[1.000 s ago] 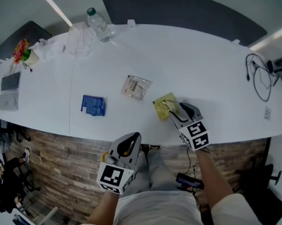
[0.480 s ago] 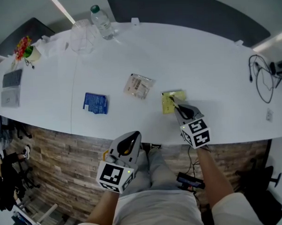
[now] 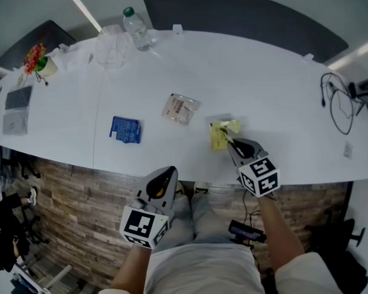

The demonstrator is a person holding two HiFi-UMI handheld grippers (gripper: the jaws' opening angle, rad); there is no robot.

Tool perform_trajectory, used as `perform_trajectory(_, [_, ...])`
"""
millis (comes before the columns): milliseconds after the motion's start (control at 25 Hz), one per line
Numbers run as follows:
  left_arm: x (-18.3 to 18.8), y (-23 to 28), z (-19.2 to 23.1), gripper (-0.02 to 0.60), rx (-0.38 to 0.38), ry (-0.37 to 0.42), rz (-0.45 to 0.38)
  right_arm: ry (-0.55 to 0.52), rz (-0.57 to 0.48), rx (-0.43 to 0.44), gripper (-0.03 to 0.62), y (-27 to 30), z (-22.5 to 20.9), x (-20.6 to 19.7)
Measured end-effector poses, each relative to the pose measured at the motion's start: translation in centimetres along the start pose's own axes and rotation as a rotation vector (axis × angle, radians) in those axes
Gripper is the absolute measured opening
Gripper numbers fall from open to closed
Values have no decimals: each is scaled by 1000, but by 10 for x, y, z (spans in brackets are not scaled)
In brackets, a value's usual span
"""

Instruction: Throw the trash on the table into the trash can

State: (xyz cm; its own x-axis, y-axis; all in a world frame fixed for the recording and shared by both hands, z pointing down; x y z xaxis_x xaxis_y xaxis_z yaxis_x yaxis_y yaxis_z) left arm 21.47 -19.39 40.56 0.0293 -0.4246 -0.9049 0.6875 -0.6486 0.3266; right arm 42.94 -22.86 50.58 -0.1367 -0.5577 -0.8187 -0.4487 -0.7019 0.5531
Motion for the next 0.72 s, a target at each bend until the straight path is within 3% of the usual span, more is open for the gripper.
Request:
perform_trajectory(440, [13, -21, -19, 3, 94, -2, -85, -33, -60, 85, 51, -27, 28, 20])
perform_trajectory(720, [16, -60, -18, 3, 152, -26, -121, -63, -80, 152, 51, -45, 58, 37])
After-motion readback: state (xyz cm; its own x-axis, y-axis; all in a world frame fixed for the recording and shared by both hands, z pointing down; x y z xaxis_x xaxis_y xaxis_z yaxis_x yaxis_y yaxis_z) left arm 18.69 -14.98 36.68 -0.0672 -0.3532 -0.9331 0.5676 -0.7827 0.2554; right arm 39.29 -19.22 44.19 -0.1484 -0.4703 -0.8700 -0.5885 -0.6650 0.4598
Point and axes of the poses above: the fingertips, and each gripper's own axes: y forward along the fingers, z to its left, x out of its top, the point moved 4 cm from there along -y, backward along the fingers, and after that the axes turned 7 degrees about -z, right-handed, at the moved point
